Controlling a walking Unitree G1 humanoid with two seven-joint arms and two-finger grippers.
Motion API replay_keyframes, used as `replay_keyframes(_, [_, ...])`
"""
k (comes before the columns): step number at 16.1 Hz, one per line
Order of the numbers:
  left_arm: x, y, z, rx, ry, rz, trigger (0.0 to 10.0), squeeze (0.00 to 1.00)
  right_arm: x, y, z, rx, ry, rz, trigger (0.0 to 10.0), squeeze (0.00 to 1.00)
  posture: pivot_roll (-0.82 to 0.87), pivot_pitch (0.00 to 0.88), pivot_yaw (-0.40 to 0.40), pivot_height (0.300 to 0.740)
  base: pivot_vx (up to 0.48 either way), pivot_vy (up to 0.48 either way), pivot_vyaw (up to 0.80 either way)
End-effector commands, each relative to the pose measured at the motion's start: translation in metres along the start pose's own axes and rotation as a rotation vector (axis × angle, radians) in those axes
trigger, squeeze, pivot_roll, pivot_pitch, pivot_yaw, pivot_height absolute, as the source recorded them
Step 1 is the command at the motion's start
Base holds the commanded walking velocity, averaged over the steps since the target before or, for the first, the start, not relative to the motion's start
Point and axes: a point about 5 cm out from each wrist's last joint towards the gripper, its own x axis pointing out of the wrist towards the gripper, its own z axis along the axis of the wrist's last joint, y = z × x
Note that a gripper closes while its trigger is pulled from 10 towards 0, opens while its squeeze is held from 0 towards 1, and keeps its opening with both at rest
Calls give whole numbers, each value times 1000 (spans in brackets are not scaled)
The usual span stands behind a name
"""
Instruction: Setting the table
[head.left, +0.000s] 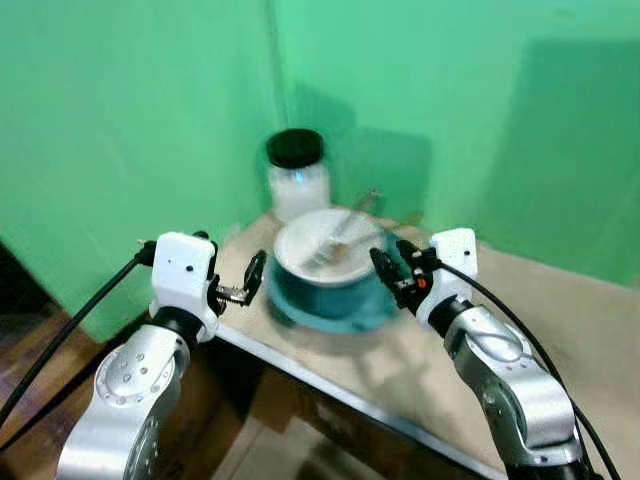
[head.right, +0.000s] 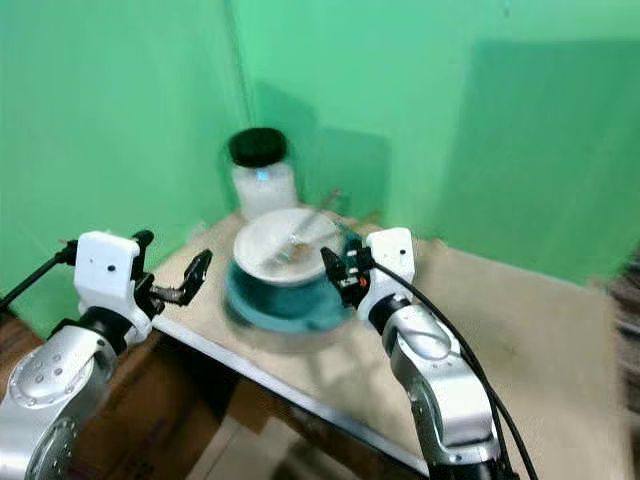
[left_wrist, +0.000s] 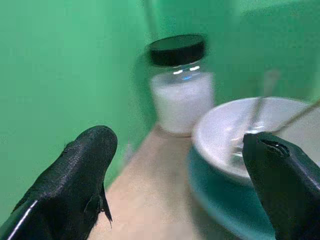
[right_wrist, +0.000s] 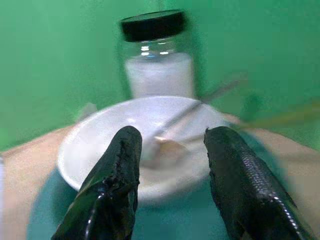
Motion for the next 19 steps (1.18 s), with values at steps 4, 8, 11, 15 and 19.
replay_keyframes(4, [0, 2, 0, 37, -1, -34, 10000, 0, 7, 1, 21, 34, -92, 53, 10000, 1000, -28, 0, 42, 740, 0, 0, 0])
replay_keyframes(8, [-3, 5, 0, 16, -5, -65, 10000, 1000, 14, -5, 33, -33, -92, 92, 10000, 1000, -21, 0, 26, 740, 0, 0, 0])
replay_keyframes(11, [-4, 6, -2, 33, 9, -78, 10000, 1000, 18, -19, 34, -53, -41, 23, 10000, 1000, -17, 0, 22, 740, 0, 0, 0])
replay_keyframes(15, [-5, 5, -5, 44, 29, -96, 10000, 1000, 17, -44, 32, 125, 100, -104, 10000, 1000, -24, 0, 25, 740, 0, 0, 0])
replay_keyframes(19, [-8, -5, -4, 51, 39, -249, 10000, 875, 21, -43, 30, 321, 170, -93, 10000, 1000, -29, 0, 20, 740, 0, 0, 0])
